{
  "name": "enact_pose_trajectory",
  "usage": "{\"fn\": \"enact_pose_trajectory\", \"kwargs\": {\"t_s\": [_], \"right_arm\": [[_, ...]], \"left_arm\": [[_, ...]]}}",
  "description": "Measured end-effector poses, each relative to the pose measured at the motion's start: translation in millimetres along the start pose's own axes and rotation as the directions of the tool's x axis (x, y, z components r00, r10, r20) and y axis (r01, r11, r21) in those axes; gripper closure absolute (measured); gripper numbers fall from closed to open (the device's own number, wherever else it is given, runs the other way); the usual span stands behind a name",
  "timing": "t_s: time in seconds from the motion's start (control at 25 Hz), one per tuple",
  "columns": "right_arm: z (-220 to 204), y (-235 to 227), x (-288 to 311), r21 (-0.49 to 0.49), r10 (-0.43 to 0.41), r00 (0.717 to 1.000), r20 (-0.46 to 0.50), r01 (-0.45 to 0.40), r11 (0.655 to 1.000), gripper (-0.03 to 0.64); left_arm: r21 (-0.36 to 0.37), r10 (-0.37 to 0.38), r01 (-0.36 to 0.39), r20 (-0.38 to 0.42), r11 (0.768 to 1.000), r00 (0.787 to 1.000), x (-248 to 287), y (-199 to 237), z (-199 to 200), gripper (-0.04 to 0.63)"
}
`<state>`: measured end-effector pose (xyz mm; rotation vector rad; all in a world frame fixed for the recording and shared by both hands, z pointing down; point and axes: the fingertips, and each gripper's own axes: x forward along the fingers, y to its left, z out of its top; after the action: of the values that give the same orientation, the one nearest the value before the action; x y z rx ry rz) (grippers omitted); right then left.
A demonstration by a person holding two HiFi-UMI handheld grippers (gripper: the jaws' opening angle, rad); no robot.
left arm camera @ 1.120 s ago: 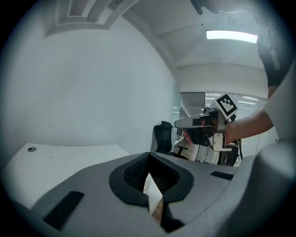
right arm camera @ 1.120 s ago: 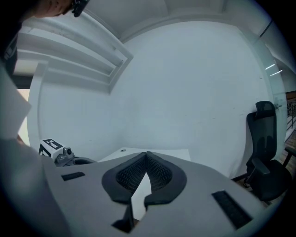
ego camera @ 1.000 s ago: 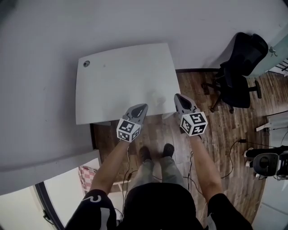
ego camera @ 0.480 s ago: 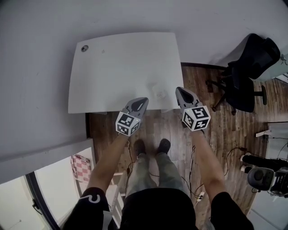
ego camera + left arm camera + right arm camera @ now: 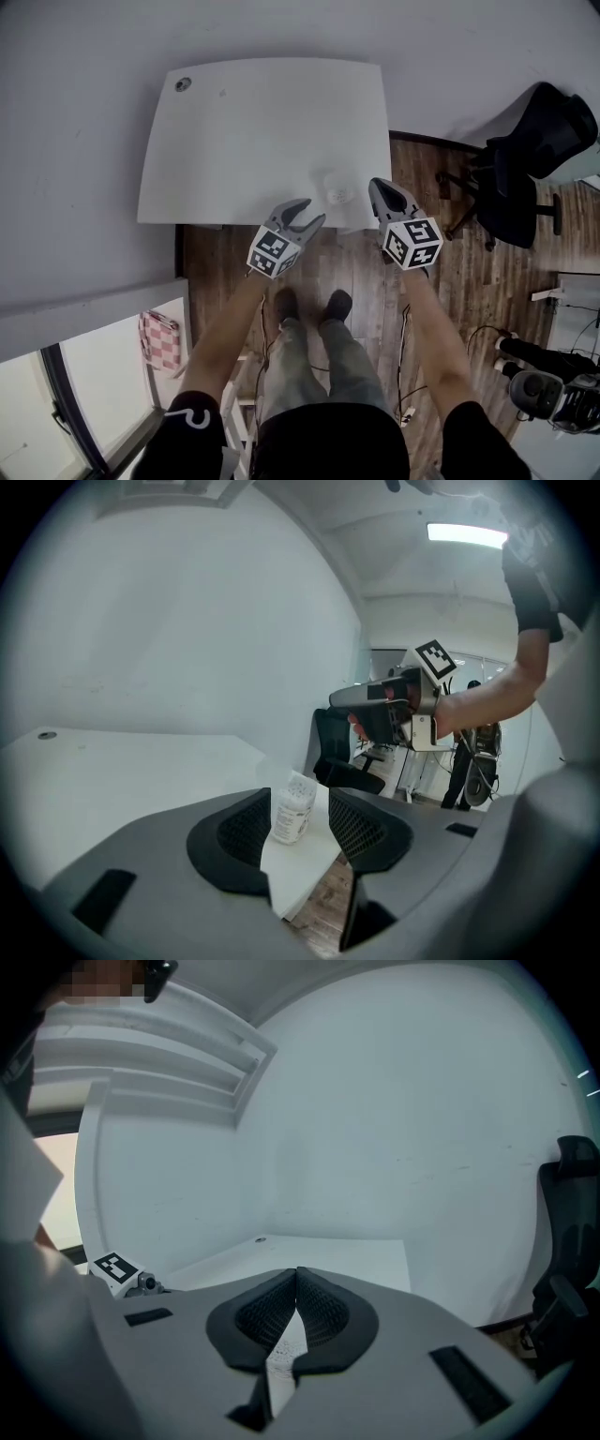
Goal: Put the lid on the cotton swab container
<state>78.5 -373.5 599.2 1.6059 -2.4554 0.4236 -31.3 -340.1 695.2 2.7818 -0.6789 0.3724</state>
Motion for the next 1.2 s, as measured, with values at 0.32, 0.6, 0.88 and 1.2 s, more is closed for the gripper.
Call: {"fn": "enact_pose_trajectory", "kwargs": {"t_s": [0.32,0.6,0.88,1.2], "right_arm": [[-7.9,-7.9,20.7,-0.031,0.038,0.999,-0.008,-0.038,0.999,0.603],[-20.2,-18.3,38.9,-0.037,0.073,0.997,-0.029,-0.074,0.997,0.603],[-28.7,-26.9,56.1,-0.041,0.119,0.991,-0.057,-0.122,0.992,0.603],[-33.7,-24.8,80.8,-0.045,0.183,0.978,-0.102,-0.189,0.981,0.601]], "left_arm": [[0.028,-0.002,0.003,-0.048,1.0,0.999,29.6,2.0,-20.7,0.367],[0.051,0.007,-0.004,-0.057,0.999,0.998,48.8,4.9,-31.9,0.368],[0.05,0.013,-0.008,-0.092,0.999,0.996,63.4,6.2,-39.2,0.364],[0.057,0.031,-0.025,-0.103,0.998,0.994,70.7,12.1,-41.4,0.368]]}}
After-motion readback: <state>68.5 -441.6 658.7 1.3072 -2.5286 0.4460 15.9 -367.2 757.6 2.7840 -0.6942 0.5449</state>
